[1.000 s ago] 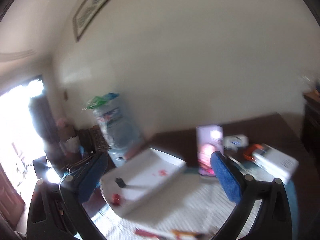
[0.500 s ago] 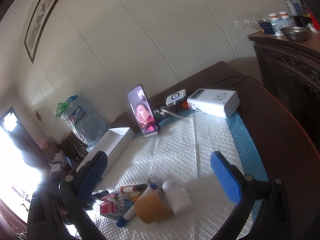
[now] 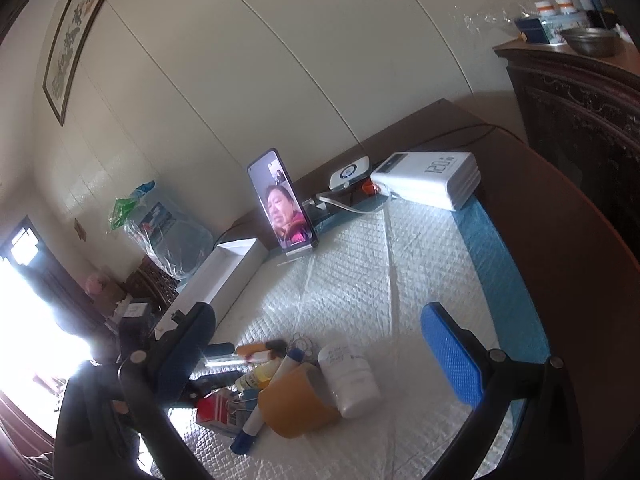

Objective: Organize rigid objects
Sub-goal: 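Move both open tools back over the scattered items, then grasp the white marker with red band with the left tool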

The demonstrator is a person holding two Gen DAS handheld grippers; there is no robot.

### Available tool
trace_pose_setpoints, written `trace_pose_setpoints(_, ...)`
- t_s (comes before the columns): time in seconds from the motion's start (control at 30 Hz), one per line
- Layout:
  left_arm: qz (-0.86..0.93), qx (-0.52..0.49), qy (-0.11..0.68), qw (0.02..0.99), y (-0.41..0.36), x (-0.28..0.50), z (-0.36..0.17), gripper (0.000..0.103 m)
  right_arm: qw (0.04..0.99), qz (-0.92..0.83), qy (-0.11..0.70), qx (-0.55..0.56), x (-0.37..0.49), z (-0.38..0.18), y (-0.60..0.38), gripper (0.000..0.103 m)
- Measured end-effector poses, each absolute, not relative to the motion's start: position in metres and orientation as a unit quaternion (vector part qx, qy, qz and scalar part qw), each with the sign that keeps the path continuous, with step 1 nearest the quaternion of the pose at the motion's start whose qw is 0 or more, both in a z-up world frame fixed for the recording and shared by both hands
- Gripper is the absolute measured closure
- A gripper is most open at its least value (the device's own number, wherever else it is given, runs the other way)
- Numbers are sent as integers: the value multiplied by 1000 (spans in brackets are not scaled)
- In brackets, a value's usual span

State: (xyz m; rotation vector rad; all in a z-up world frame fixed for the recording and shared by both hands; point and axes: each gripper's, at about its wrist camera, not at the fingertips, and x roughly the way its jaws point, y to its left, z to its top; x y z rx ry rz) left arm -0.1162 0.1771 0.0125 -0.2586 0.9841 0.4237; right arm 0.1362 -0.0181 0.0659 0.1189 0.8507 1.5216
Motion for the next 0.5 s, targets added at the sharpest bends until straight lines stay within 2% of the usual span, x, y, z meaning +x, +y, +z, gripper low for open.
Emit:
trace_pose_setpoints(0.07, 201, -127, 471, 850, 181, -120, 14, 55, 642, 669, 372, 50, 136, 67, -19, 0)
trace_pose_setpoints(0.13, 202, -135, 471, 848, 185, -123, 15, 74, 643, 670, 370, 46, 135, 68, -19, 0)
trace_pose_setpoints(0.4, 199, -66, 482, 851, 154, -105, 16, 74, 649, 665, 369, 24, 134, 63, -15, 0)
trace_pose_setpoints(0.5, 210, -57, 481, 849, 151, -108, 16, 85, 677, 653, 339, -20, 125, 65, -17, 0)
